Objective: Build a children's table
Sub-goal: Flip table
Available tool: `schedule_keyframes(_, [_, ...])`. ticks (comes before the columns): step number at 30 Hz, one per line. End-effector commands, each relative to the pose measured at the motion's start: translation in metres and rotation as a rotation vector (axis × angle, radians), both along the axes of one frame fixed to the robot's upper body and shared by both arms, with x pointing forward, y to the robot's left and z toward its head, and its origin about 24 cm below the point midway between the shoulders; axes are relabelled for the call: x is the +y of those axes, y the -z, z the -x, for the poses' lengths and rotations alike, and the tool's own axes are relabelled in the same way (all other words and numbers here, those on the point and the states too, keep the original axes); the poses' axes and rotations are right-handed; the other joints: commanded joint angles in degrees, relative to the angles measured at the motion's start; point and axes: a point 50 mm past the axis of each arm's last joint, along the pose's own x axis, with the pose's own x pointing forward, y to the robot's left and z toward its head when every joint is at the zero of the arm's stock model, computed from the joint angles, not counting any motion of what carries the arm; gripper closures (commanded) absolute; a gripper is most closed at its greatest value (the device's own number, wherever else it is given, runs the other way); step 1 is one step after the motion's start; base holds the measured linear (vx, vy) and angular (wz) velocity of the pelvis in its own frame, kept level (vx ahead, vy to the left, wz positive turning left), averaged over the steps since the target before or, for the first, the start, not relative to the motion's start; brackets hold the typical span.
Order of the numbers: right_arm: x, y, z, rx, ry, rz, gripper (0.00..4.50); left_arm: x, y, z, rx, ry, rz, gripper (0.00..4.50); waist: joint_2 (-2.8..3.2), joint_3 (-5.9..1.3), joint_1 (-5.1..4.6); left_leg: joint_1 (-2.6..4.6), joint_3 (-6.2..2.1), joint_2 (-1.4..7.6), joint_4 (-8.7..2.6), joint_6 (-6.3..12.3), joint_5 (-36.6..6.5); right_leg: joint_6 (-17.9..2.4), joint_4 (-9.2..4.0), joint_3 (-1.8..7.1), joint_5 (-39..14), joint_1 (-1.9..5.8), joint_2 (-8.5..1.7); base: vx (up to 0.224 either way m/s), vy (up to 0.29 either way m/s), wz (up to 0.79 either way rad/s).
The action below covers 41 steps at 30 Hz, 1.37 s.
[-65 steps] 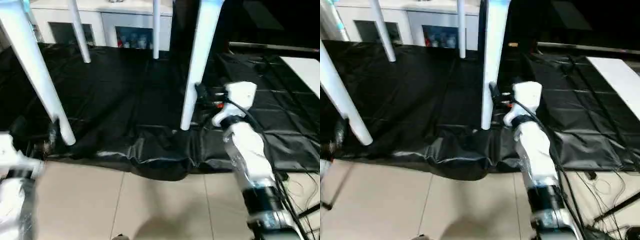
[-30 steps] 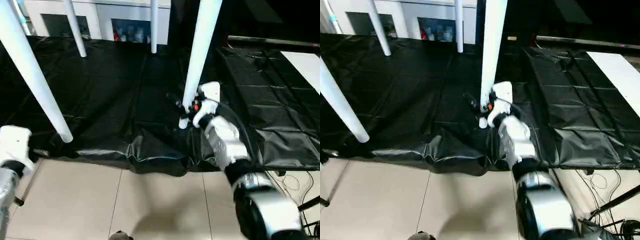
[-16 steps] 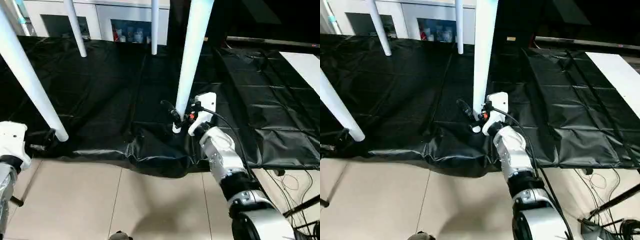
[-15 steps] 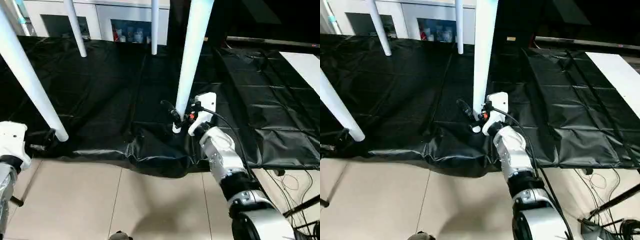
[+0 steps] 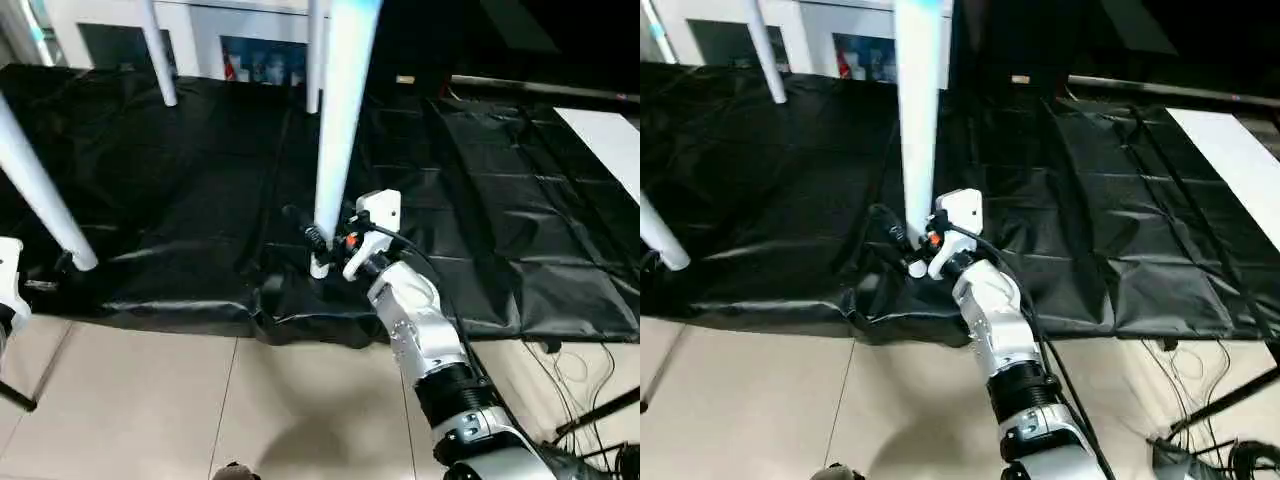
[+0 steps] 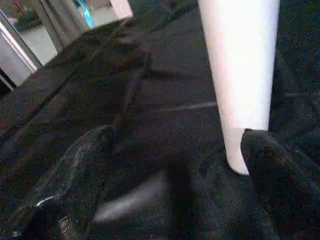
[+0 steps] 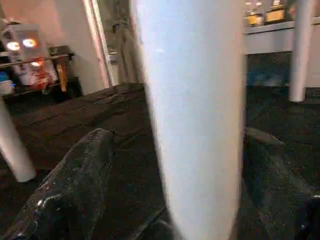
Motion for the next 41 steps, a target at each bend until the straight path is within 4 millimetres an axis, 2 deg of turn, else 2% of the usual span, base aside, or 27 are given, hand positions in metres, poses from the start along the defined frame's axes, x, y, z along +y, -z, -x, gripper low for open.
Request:
schedule_keyframes(1, [-0.019, -0.007, -0.007, -0.023, 0.096, 0.008, 0.57, -0.012, -0.009, -0.002, -0.097, 0.059, 0.041, 0.04, 2.66, -3.65, 0.09, 2.65, -0.43, 1.43, -4.2, -4.2, -11.4, -6.4, -3.77, 1.64, 16.6, 1.01, -5.18, 0.0, 0.0, 0.0])
schedule_keyframes(3, [-0.027, -0.009, -0.009, -0.037, 0.133, 0.004, 0.57, -0.018, -0.011, -0.001, -0.146, 0.091, 0.074, 0.04, 2.53, -3.56, 0.24, 2.56, -0.33, 1.53, -4.23, -4.91, -12.0, -7.2, -3.79, 1.66, 15.9, 1.03, -5.25, 0.0, 0.0, 0.0])
schedule_keyframes(6, [-0.039, -0.017, -0.011, -0.054, 0.171, -0.071, 0.57, -0.027, -0.012, 0.006, -0.227, 0.135, 0.143, 0.04, 2.49, -3.61, 0.25, 2.36, -0.2, 1.38, -4.2, -4.68, -12.4, -7.5, -3.87, 1.74, 15.0, 1.16, -5.21, 0.0, 0.0, 0.0])
schedule_keyframes(7, [-0.04, -0.019, -0.01, -0.057, 0.171, -0.082, 0.57, -0.029, -0.013, 0.008, -0.241, 0.145, 0.151, 0.04, 2.24, -3.63, 0.13, 2.28, -0.11, 1.31, -4.14, -4.36, -12.4, -7.4, -3.91, 1.79, 14.8, 1.29, -5.14, 0.0, 0.0, 0.0])
schedule_keyframes(8, [-0.043, -0.021, -0.009, -0.064, 0.168, -0.103, 0.57, -0.034, -0.013, 0.012, -0.27, 0.167, 0.164, 0.04, 2.59, -3.7, 0.25, 2.38, -0.15, 1.32, -4.07, -4.32, -12.4, -7.3, -3.87, 1.8, 14.8, 1.23, -5.19, 0.0, 0.0, 0.0])
schedule_keyframes(9, [-0.047, -0.023, -0.005, -0.08, 0.164, -0.097, 0.57, -0.04, -0.014, 0.02, -0.305, 0.192, 0.183, 0.04, 2.31, -3.6, 0.13, 2.2, -0.19, 1.43, -4.13, -3.97, -12.3, -7.0, -3.95, 1.79, 15.2, 1.35, -5.14, 0.0, 0.0, 0.0])
schedule_keyframes(11, [-0.053, -0.023, 0.001, -0.095, 0.156, -0.076, 0.57, -0.048, -0.015, 0.031, -0.328, 0.221, 0.205, 0.04, 2.18, -3.48, 0.13, 2.12, -0.21, 1.63, -4.14, -3.76, -11.9, -6.5, -3.91, 1.69, 16.4, 1.42, -4.99, 0.0, 0.0, 0.0])
schedule_keyframes(12, [-0.056, -0.023, 0.006, -0.097, 0.147, -0.069, 0.57, -0.053, -0.014, 0.037, -0.333, 0.234, 0.212, 0.04, 2.3, -3.46, 0.2, 2.23, -0.14, 1.52, -4.04, -3.46, -12.0, -6.1, -3.96, 1.68, 16.7, 1.31, -4.76, 0.0, 0.0, 0.0])
schedule_keyframes(14, [-0.057, -0.023, 0.012, -0.102, 0.123, -0.057, 0.57, -0.057, -0.014, 0.042, -0.337, 0.239, 0.219, 0.04, 2.15, -3.47, 0.23, 2.28, 0.03, 1.23, -3.85, -2.82, -12.0, -5.3, -4.18, 1.79, 16.5, 1.32, -4.52, 0.0, 0.0, 0.0])
schedule_keyframes(16, [-0.057, -0.022, 0.019, -0.106, 0.084, -0.045, 0.57, -0.06, -0.013, 0.048, -0.347, 0.229, 0.231, 0.04, 2.09, -3.1, 0.4, 2.2, -0.13, 1.43, -4.28, -2.88, -14.4, -4.8, -4.63, 1.85, 12.2, 1.24, -4.65, 0.0, 0.0, 0.0])
schedule_keyframes(18, [-0.053, -0.022, 0.034, -0.125, 0.042, -0.011, 0.57, -0.072, -0.008, 0.056, -0.332, 0.217, 0.248, 0.04, 1.97, -2.91, 0.33, 2.27, -0.17, 1.62, -4.54, -3.12, -16.3, -5.0, -4.94, 1.91, 7.8, 1.18, -4.61, 0.0, 0.0, 0.0])
schedule_keyframes(19, [-0.054, -0.022, 0.038, -0.126, 0.048, -0.003, 0.57, -0.078, -0.005, 0.058, -0.319, 0.214, 0.26, 0.04, 1.9, -2.57, 0.19, 2.16, -0.15, 1.61, -4.72, -2.93, -17.5, -5.0, -5.24, 2.05, 5.4, 0.86, -4.67, 0.0, 0.0, 0.0])
schedule_keyframes(20, [-0.055, -0.022, 0.041, -0.124, 0.067, 0.003, 0.57, -0.085, -0.002, 0.061, -0.307, 0.213, 0.272, 0.04, 1.89, -2.6, 0.13, 2.17, -0.08, 1.53, -4.73, -3.0, -18.2, -5.0, -5.3, 2.11, 3.7, 0.86, -4.71, 0.0, 0.0, 0.0])
schedule_keyframes(23, [-0.068, -0.015, 0.047, -0.047, 0.195, 0.063, 0.57, -0.111, 0.007, 0.065, -0.24, 0.184, 0.338, 0.04, 2.05, -2.41, -0.21, 2.28, -0.1, 1.78, -4.98, -3.57, -19.1, -4.8, -5.57, 2.26, -0.7, 0.48, -4.5, 0.0, 0.0, 0.0])
schedule_keyframes(24, [-0.072, -0.013, 0.047, -0.027, 0.227, 0.081, 0.57, -0.116, 0.01, 0.064, -0.218, 0.176, 0.348, 0.04, 1.94, -2.36, -0.23, 2.4, -0.02, 1.61, -4.87, -3.88, -19.9, -4.7, -5.78, 2.35, -2.8, 0.24, -4.47, 0.0, 0.0, 0.0])
schedule_keyframes(25, [-0.083, -0.007, 0.048, 0.03, 0.304, 0.116, 0.57, -0.131, 0.013, 0.061, -0.198, 0.168, 0.367, 0.04, 1.74, -2.25, -0.29, 2.29, 0.08, 1.32, -4.82, -3.98, -20.5, -4.2, -6.08, 2.52, -5.6, 0.15, -4.53, 0.0, 0.0, 0.0])
schedule_keyframes(26, [-0.089, -0.003, 0.05, 0.058, 0.341, 0.143, 0.57, -0.141, 0.013, 0.059, -0.202, 0.168, 0.374, 0.04, 1.96, -2.21, -0.32, 2.39, 0.02, 1.47, -4.91, -4.37, -20.4, -3.8, -6.16, 2.57, -6.1, 0.06, -4.42, 0.0, 0.0, 0.0])
schedule_keyframes(27, [-0.093, -0.002, 0.05, 0.076, 0.358, 0.158, 0.57, -0.146, 0.013, 0.057, -0.206, 0.167, 0.375, 0.04, 1.92, -1.98, -0.2, 2.64, 0.05, 1.58, -4.94, -4.59, -21.7, -3.4, -6.59, 2.63, -7.9, -0.27, -4.49, 0.0, 0.0, 0.0])
schedule_keyframes(28, [-0.101, 0.006, 0.052, 0.162, 0.39, 0.197, 0.57, -0.156, 0.012, 0.05, -0.206, 0.151, 0.348, 0.04, 1.83, -2.16, -0.37, 2.45, -0.08, 1.42, -5.02, -4.8, -21.5, -3.0, -6.55, 2.52, -8.3, 0.12, -4.43, 0.0, 0.0, 0.0])
schedule_keyframes(30, [-0.103, 0.01, 0.054, 0.208, 0.403, 0.213, 0.57, -0.159, 0.011, 0.046, -0.207, 0.133, 0.309, 0.04, 1.96, -2.36, -0.52, 2.51, -0.17, 1.27, -4.91, -4.76, -20.1, -2.3, -6.55, 2.4, -5.5, 0.22, -4.19, 0.0, 0.0, 0.0])
schedule_keyframes(31, [-0.107, 0.012, 0.055, 0.234, 0.436, 0.223, 0.57, -0.162, 0.009, 0.042, -0.23, 0.112, 0.289, 0.04, 1.68, -2.61, -0.78, 1.85, -0.36, 1.02, -4.86, -4.53, -17.2, -2.2, -6.21, 2.17, -2.8, 0.95, -4.36, 0.0, 0.0, 0.0])
schedule_keyframes(32, [-0.111, 0.013, 0.056, 0.234, 0.484, 0.263, 0.57, -0.163, 0.008, 0.038, -0.228, 0.089, 0.276, 0.04, 2.46, -2.89, -0.87, 1.58, -0.52, 0.96, -4.66, -4.58, -14.8, -2.1, -5.87, 2.11, 0.1, 1.25, -4.42, 0.0, 0.0, 0.0])
schedule_keyframes(33, [-0.113, 0.015, 0.058, 0.231, 0.518, 0.334, 0.57, -0.166, 0.008, 0.035, -0.211, 0.102, 0.298, 0.04, 1.9, -2.85, -1.15, 1.33, -0.42, 0.72, -4.47, -4.54, -12.4, -1.6, -5.92, 1.89, 3.4, 1.36, -4.32, 0.0, 0.0, 0.0])
schedule_keyframes(34, [-0.115, 0.016, 0.06, 0.205, 0.544, 0.401, 0.57, -0.168, 0.01, 0.033, -0.195, 0.118, 0.327, 0.04, 2.52, -2.92, -1.24, 1.63, -0.32, 0.56, -4.25, -5.19, -12.4, -1.5, -5.98, 1.9, 3.4, 0.98, -4.27, 0.0, 0.0, 0.0])
schedule_keyframes(36, [-0.118, 0.015, 0.063, 0.141, 0.626, 0.438, 0.57, -0.171, 0.014, 0.032, -0.198, 0.14, 0.35, 0.04, 2.28, -2.84, -1.52, 1.66, -0.1, 0.39, -4.01, -5.27, -13.4, -1.8, -6.23, 2.16, 1.2, 0.85, -4.36, 0.0, 0.0, 0.0])
schedule_keyframes(38, [-0.121, 0.018, 0.065, 0.154, 0.651, 0.398, 0.57, -0.174, 0.016, 0.032, -0.197, 0.173, 0.322, 0.04, 2.29, -3.0, -1.83, 1.46, -0.12, 0.31, -3.92, -4.57, -13.3, -1.9, -6.19, 2.22, 0.4, 1.07, -4.3, 0.0, 0.0, 0.0])
schedule_keyframes(41, [-0.12, 0.019, 0.066, 0.183, 0.593, 0.355, 0.57, -0.179, 0.013, 0.032, -0.216, 0.194, 0.313, 0.04, 2.46, -2.99, -1.94, 1.82, -0.14, 0.63, -3.86, -3.31, -14.2, -2.2, -6.15, 2.27, 1.5, 0.76, -4.14, 0.0, 0.0, 0.0])
